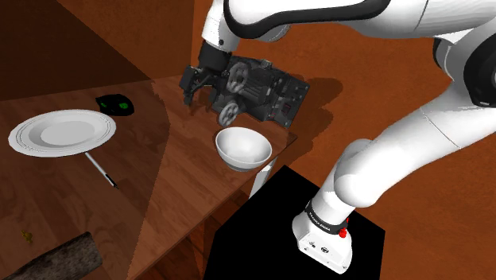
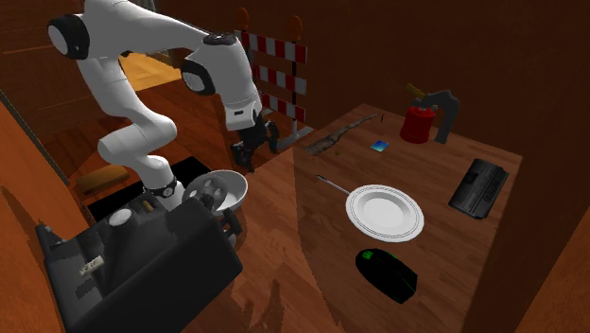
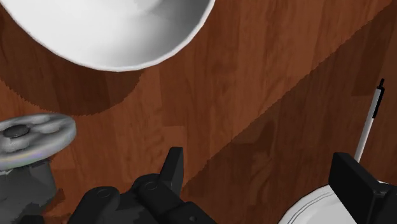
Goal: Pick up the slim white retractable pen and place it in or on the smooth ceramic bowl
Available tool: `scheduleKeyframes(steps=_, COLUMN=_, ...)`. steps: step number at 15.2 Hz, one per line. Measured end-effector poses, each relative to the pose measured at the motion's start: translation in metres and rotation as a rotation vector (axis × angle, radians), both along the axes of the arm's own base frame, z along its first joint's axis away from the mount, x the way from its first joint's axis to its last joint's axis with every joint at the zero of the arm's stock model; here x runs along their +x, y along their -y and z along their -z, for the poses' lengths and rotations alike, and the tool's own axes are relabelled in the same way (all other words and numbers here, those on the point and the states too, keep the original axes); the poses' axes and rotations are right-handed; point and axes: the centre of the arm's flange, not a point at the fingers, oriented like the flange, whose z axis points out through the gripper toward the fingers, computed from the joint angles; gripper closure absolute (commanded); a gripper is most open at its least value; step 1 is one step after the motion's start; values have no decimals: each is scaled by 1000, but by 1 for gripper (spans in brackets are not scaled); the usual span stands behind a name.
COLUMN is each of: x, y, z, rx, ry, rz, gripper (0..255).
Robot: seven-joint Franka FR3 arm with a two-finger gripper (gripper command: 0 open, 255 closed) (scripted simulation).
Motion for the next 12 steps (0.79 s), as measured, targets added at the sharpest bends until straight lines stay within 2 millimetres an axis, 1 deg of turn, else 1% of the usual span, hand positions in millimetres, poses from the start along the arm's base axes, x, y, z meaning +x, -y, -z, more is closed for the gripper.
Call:
scheduleKeyframes(steps=2, x=15, y=-17, z=10, rx=10, ry=-4, rz=-1, gripper=0)
scheduleKeyframes(steps=3, x=19, y=-27, z=16, rx=15, ry=-7, rz=-1, gripper=0)
scheduleKeyframes(steps=6, x=39, y=-54, z=37, rx=31, ry=-14, rz=-3, gripper=0)
scheduleKeyframes(steps=7, x=45, y=-59, z=44, rx=36, ry=-16, rz=-4, gripper=0)
scheduleKeyframes(steps=8, x=52, y=-71, z=51, rx=41, ry=-18, rz=-5, gripper=0)
scheduleKeyframes(steps=9, x=60, y=-79, z=57, rx=46, ry=-20, rz=-5, gripper=0)
scheduleKeyframes(steps=10, x=65, y=-85, z=63, rx=51, ry=-23, rz=-5, gripper=0)
scheduleKeyframes(steps=11, x=69, y=-98, z=70, rx=57, ry=-25, rz=-7, gripper=0)
scheduleKeyframes(steps=12, x=74, y=-105, z=76, rx=62, ry=-28, rz=-7, gripper=0)
